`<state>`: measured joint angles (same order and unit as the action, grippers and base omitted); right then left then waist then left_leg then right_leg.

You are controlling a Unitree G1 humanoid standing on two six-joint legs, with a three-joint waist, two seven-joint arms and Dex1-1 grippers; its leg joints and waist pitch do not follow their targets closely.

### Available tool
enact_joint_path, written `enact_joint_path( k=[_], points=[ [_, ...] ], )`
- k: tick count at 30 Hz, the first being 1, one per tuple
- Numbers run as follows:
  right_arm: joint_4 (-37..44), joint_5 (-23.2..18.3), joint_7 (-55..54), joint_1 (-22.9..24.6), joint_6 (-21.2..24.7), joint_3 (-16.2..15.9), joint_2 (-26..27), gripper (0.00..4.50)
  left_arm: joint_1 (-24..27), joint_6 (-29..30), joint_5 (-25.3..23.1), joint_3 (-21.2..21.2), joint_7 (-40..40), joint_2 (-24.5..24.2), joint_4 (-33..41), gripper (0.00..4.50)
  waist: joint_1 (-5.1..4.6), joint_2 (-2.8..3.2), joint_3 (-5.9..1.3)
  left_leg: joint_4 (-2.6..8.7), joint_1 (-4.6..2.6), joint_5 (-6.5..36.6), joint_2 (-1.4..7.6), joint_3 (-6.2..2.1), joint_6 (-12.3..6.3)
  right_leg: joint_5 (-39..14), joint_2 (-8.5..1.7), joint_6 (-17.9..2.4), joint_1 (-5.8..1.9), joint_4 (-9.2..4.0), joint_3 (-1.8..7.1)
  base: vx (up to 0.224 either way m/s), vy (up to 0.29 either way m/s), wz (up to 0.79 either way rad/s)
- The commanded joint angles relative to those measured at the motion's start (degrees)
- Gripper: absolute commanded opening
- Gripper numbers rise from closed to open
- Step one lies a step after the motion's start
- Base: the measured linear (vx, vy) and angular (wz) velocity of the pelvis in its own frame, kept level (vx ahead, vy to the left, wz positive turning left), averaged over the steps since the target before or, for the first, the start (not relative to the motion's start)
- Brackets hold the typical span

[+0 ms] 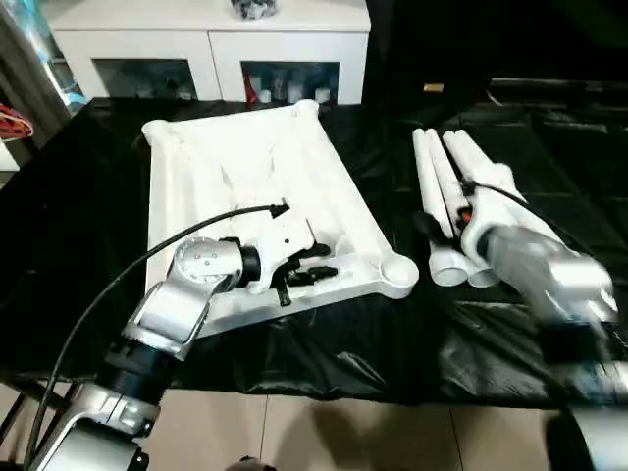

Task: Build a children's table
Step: Pick table leg

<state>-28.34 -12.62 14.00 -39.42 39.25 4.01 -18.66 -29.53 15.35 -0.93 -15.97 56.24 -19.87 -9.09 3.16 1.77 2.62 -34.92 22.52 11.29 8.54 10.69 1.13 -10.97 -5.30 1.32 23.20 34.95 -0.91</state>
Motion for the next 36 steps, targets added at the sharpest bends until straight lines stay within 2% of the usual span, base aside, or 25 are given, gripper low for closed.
enact_joint_path(
  k=[1,4,6,12,13,15,18,23,24,27,30,31,32,33,34,35,36],
  points=[
    [-3.51,0.86,0.02,-1.89,-1.05,-0.38,0.42,4.5,0.64,1.21,0.46,-0.82,1.04,-0.77,2.06,2.09,0.12,-0.75,-3.86,3.89,-1.51,3.63,3.56,-0.92,-2.74,-0.84,-2.69,-17.25,-2.65,-2.75,1.27,0.0,0.0,0.0],
    [-10.39,3.09,-1.42,-5.55,-2.39,-1.34,0.67,4.5,1.48,2.99,0.9,-1.3,1.52,-1.43,4.22,2.09,0.05,-0.84,-3.85,3.88,-1.42,3.5,3.49,-0.87,-2.36,-0.69,-2.61,-17.45,-2.73,-2.66,1.23,0.0,0.0,0.0],
    [-12.1,3.57,-2.24,-6.58,-3.29,-1.18,0.78,4.5,1.77,3.57,1.12,-1.45,1.71,-1.67,4.93,2.09,0.06,-1.05,-3.84,3.87,-1.4,3.61,3.45,-0.79,-2.39,-0.71,-2.54,-17.36,-2.73,-2.7,1.24,0.0,0.0,0.0],
    [-17.91,4.01,-3.11,-9.7,-5.79,-0.56,1.68,4.5,2.53,5.68,1.74,-1.52,2.28,-2.59,7.17,2.09,0.13,-0.92,-3.94,3.8,-1.44,3.26,3.52,-0.74,-2.78,-0.2,-2.51,-17.43,-2.73,-2.52,1.2,0.0,0.0,0.0],
    [-19.97,4.23,-2.67,-10.66,-6.12,-0.62,1.88,4.5,2.52,6.39,2.06,-1.52,2.56,-2.8,7.67,2.09,0.13,-0.7,-3.95,3.77,-1.41,2.94,3.52,-0.75,-2.83,0.34,-2.49,-17.64,-2.7,-2.41,1.16,0.0,0.0,0.0],
    [-21.36,4.33,-2.17,-11.26,-5.92,-0.74,1.98,4.5,2.4,6.67,2.2,-1.56,2.64,-2.88,7.75,2.09,0.09,-0.83,-3.92,3.75,-1.39,2.98,3.46,-0.65,-2.92,0.61,-2.38,-17.77,-2.72,-2.44,1.15,0.0,0.0,0.0],
    [-24.76,4.63,-0.53,-12.58,-4.55,-1.17,2.14,4.5,2.06,6.94,2.42,-1.88,2.68,-3.0,7.78,2.09,0.16,-0.55,-4.01,3.64,-1.43,3.27,3.51,-0.49,-2.8,1.05,-2.31,-18.12,-2.74,-2.35,1.08,0.0,0.0,0.0],
    [-28.58,5.4,-1.26,-14.52,-3.47,-1.29,2.12,4.5,1.58,7.51,2.51,-2.12,2.81,-2.8,7.93,2.09,0.24,-0.57,-3.97,3.69,-1.5,3.91,3.59,-0.39,-2.21,0.39,-2.29,-18.19,-2.66,-2.36,1.03,0.0,0.0,0.0],
    [-29.32,5.54,-1.52,-14.88,-3.52,-1.29,2.09,4.5,1.62,8.3,2.91,-2.12,3.13,-2.77,8.36,2.27,0.24,-0.66,-3.99,3.68,-1.5,4.14,3.6,-0.37,-2.09,0.1,-2.33,-18.19,-2.71,-2.37,1.06,0.0,0.0,0.0],
    [-31.84,5.83,-1.89,-16.08,-3.51,-1.18,2.04,4.5,1.42,9.91,3.96,-1.75,2.94,-2.28,9.31,2.27,0.29,-0.72,-4.0,3.64,-1.45,3.97,3.64,-0.34,-1.95,0.06,-2.41,-18.52,-2.71,-2.27,1.06,0.0,0.0,0.0],
    [-33.81,6.12,-1.9,-16.86,-3.45,-0.87,2.15,4.5,1.28,9.89,4.01,-2.1,2.81,-2.58,9.51,2.62,0.29,-0.79,-3.98,3.63,-1.4,3.88,3.61,-0.32,-2.29,0.08,-2.29,-18.39,-2.7,-2.26,1.0,0.0,0.0,0.0],
    [-34.45,6.23,-1.9,-17.04,-3.43,-0.85,2.19,4.24,1.31,9.87,3.99,-2.18,2.78,-2.65,9.63,2.66,0.32,-0.75,-3.93,3.64,-1.41,4.21,3.63,-0.32,-2.27,-0.55,-2.34,-18.36,-2.67,-2.34,1.0,0.0,0.0,0.0],
    [-34.63,6.26,-1.9,-17.1,-3.42,-0.85,2.21,4.17,1.32,9.86,3.99,-2.21,2.77,-2.67,9.66,2.73,0.31,-0.71,-3.94,3.64,-1.4,4.24,3.65,-0.34,-2.19,-0.72,-2.32,-18.33,-2.66,-2.3,0.99,0.0,0.0,0.0],
    [-35.52,6.37,-2.13,-17.37,-3.4,-0.72,2.28,4.17,1.3,9.85,3.96,-2.28,2.7,-2.7,9.78,2.73,0.32,-0.92,-3.95,3.64,-1.38,4.19,3.64,-0.3,-2.26,-0.7,-2.33,-18.17,-2.71,-2.32,1.01,0.0,0.0,0.0],
    [-35.89,6.43,-2.21,-17.51,-3.45,-0.66,2.3,4.14,1.27,9.86,3.97,-2.3,2.67,-2.69,9.78,2.99,0.35,-0.84,-4.0,3.61,-1.42,4.03,3.65,-0.33,-2.26,-0.63,-2.36,-18.22,-2.69,-2.25,1.01,0.0,0.0,0.0],
    [-36.46,6.39,-2.14,-17.72,-3.48,-0.47,2.37,4.14,1.21,10.03,4.04,-2.3,2.66,-2.68,9.91,2.99,0.36,-0.87,-3.91,3.62,-1.39,4.19,3.66,-0.28,-2.33,-0.92,-2.36,-18.28,-2.62,-2.33,1.02,0.0,0.0,0.0],
    [-37.17,6.16,-2.41,-17.99,-3.62,0.08,2.48,3.94,1.11,10.27,4.11,-2.3,2.62,-2.68,10.08,3.07,0.36,-0.97,-3.93,3.63,-1.38,4.26,3.69,-0.27,-2.31,-1.07,-2.39,-18.17,-2.66,-2.33,1.04,0.0,0.0,0.0]
  ],
)
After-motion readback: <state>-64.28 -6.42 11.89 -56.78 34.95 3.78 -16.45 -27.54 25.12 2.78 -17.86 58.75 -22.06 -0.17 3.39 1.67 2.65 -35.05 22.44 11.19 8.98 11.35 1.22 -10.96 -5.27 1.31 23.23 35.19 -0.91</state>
